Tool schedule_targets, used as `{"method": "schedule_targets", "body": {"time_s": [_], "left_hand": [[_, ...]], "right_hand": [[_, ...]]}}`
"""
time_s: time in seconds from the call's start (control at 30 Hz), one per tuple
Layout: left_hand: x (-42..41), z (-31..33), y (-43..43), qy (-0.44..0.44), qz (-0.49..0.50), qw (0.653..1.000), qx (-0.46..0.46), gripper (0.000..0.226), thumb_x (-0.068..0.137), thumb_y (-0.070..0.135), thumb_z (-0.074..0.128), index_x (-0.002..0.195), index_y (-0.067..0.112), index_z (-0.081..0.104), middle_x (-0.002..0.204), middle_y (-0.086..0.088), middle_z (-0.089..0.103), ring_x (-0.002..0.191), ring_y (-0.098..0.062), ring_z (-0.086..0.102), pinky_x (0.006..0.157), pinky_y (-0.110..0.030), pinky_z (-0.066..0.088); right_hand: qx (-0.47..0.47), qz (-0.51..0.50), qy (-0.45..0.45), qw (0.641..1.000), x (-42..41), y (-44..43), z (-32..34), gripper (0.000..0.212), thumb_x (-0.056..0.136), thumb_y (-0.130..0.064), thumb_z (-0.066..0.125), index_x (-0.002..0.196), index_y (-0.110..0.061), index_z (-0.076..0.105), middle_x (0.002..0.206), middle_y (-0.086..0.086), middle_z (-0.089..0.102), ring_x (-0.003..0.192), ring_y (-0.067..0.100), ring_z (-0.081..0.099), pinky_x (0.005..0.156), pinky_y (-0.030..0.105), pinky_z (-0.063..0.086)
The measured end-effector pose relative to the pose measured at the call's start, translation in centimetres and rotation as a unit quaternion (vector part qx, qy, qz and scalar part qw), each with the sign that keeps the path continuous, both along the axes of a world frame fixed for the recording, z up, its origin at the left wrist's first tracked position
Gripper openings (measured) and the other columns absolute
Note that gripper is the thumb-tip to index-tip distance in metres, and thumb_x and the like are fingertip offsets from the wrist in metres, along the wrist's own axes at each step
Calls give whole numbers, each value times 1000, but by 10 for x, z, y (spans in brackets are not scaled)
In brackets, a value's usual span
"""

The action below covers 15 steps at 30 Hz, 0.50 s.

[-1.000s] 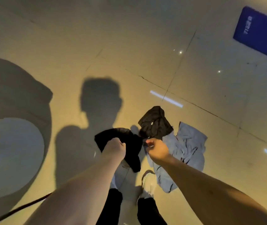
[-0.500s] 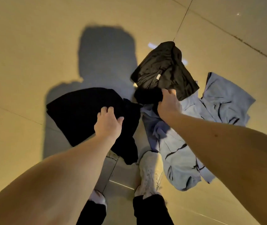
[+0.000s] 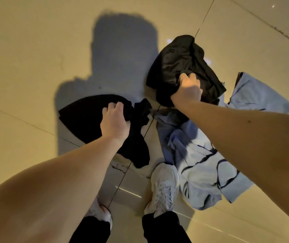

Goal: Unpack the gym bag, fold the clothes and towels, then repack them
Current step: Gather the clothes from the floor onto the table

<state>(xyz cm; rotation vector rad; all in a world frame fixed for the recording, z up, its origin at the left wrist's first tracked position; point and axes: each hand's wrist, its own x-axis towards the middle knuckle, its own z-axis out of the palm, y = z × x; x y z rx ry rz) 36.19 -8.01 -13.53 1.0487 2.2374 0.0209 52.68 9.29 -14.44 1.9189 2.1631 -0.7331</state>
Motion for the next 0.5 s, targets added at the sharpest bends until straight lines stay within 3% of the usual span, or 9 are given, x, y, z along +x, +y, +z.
{"method": "schedule_targets", "body": {"time_s": [0.1,0.2,0.3,0.4,0.47,0.5], "left_hand": [[-1,75,-2,-45,97,993,45,53,87,19,77,133,14,51,130,-4,51,126,-26,45,86,-37,48],[-12,166,-9,-123,168,975,78,53,83,15,77,129,16,52,121,0,53,118,-22,52,97,-37,50],[-35,276,-22,-220,184,951,113,64,78,9,76,135,21,48,126,1,50,114,-12,51,100,-25,45],[-63,392,-39,-268,148,940,148,71,76,3,76,139,21,48,132,-1,46,117,-6,46,106,-12,35],[-84,466,-51,-281,126,938,161,74,74,3,79,139,22,49,134,0,47,123,-9,45,114,-25,35],[-93,502,-57,-288,118,935,171,75,73,6,82,139,22,50,135,0,48,125,-12,46,116,-31,36]], "right_hand": [[-10,22,74,997,-4,-25,74,30,79,-15,70,89,-15,43,106,11,46,92,34,48,74,41,44],[-63,64,147,985,-19,-51,173,27,77,-11,71,92,-14,48,102,4,44,89,27,47,69,29,40],[-105,105,185,971,-39,-70,292,33,73,-6,73,92,-17,48,100,0,45,89,16,45,68,9,34],[-100,186,226,951,-62,-85,413,35,69,2,75,89,-14,51,93,-1,47,89,12,43,71,12,36],[-104,230,253,934,-80,-90,487,34,69,2,73,93,-12,55,95,-2,49,92,14,45,73,23,40],[-144,230,248,930,-89,-94,526,40,70,-4,76,102,-18,57,103,-5,49,99,11,46,79,23,42]]}}
